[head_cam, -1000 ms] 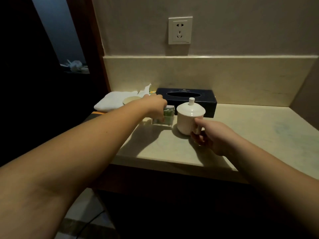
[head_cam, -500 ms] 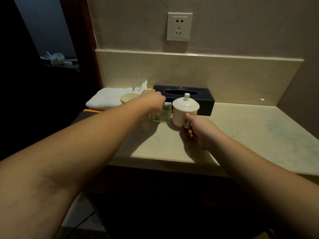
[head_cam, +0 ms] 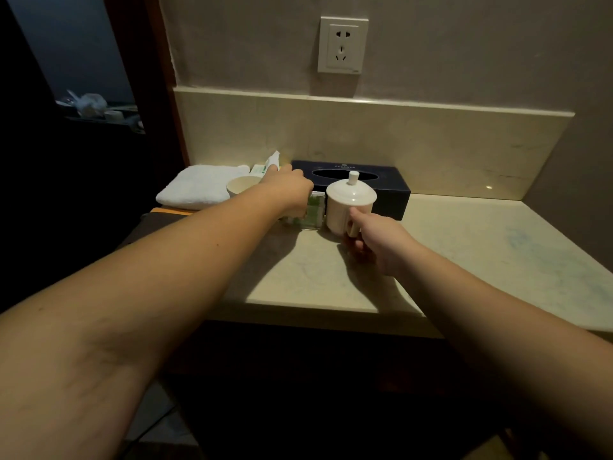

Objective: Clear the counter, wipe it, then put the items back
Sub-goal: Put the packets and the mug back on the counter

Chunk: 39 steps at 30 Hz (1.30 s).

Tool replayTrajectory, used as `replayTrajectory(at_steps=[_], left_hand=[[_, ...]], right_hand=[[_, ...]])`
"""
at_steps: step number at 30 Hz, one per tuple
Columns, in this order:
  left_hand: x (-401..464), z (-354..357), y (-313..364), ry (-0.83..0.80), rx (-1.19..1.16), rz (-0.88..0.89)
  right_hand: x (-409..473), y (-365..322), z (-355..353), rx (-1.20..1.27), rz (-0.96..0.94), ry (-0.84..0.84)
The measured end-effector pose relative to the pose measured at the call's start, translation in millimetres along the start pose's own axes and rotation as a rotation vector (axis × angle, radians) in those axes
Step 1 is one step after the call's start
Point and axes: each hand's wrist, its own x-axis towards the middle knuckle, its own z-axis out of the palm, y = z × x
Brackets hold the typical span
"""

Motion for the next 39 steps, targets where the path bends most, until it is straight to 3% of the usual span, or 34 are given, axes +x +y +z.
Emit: replayTrajectory(at_steps=[13, 21, 26, 32, 39], left_hand=[[8.1, 1.9, 4.5, 0.031, 0.069, 0.009], [-10.4, -21.3, 5.7, 0.077, 0.051, 0.014], [-46.4, -58.4, 13.0, 0.135, -0.125, -0.024], [-99.0, -88.6, 81.2, 0.237, -0.536, 0.039], [-163.1, -91.7, 228.4, 0.091, -0.684, 0.232]], right_hand=[[7.5, -2.1, -0.3, -0.124, -0.025, -0.009], [-7.0, -10.6, -20.2, -0.454, -0.08, -0.066], [-32.9, -15.4, -67.8, -0.695, -0.278, 0.012], [-88.1, 11.1, -141.5, -0.818, -0.482, 0.111], [-170.8, 97.0, -246.3, -0.924, -0.539, 0.157]])
